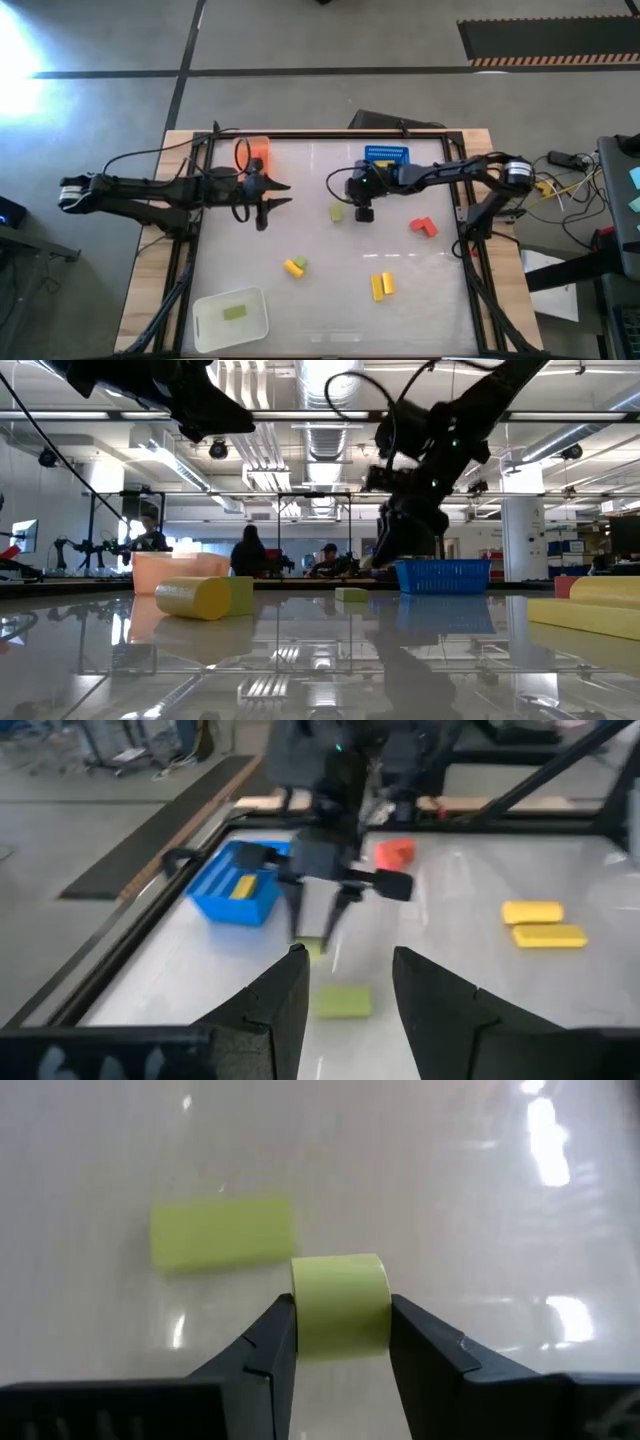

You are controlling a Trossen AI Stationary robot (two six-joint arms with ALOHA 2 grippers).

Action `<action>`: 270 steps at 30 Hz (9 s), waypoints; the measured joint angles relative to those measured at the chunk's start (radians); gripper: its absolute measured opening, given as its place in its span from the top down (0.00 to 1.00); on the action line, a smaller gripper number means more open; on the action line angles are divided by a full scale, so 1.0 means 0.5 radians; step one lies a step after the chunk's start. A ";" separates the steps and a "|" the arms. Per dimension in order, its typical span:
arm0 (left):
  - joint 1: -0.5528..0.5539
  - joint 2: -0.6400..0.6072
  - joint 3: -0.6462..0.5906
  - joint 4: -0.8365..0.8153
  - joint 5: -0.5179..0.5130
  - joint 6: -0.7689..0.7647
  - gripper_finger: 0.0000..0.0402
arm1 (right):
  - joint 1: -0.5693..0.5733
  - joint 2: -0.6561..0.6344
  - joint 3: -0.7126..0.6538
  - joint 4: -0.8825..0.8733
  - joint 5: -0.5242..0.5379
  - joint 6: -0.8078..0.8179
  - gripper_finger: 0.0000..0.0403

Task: Sort & place blocks by color
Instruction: Put the green wooden block into the white bin, then put the yellow wooden block into the blue basket

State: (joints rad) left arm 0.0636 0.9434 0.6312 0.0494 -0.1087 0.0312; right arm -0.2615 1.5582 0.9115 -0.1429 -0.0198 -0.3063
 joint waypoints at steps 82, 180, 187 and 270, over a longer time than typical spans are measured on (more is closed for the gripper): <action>-0.120 0.758 -0.006 1.075 0.056 0.156 0.72 | 0.436 -0.156 -0.256 1.617 0.003 0.357 0.39; -1.559 1.531 1.301 -2.425 1.243 -2.175 0.53 | 0.436 -0.676 -0.200 0.922 0.350 0.104 0.41; -1.464 1.362 1.303 -2.422 0.866 -1.981 0.53 | 0.439 -0.677 -0.200 0.922 0.350 0.142 0.41; -1.148 0.179 0.490 -1.450 -2.110 0.126 0.52 | 1.453 0.507 1.015 -1.994 -0.246 3.871 0.43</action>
State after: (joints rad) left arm -0.5106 1.0328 0.8764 -0.6757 -1.1637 0.0942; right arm 0.4651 1.8116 1.4189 -1.1400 -0.1426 1.6292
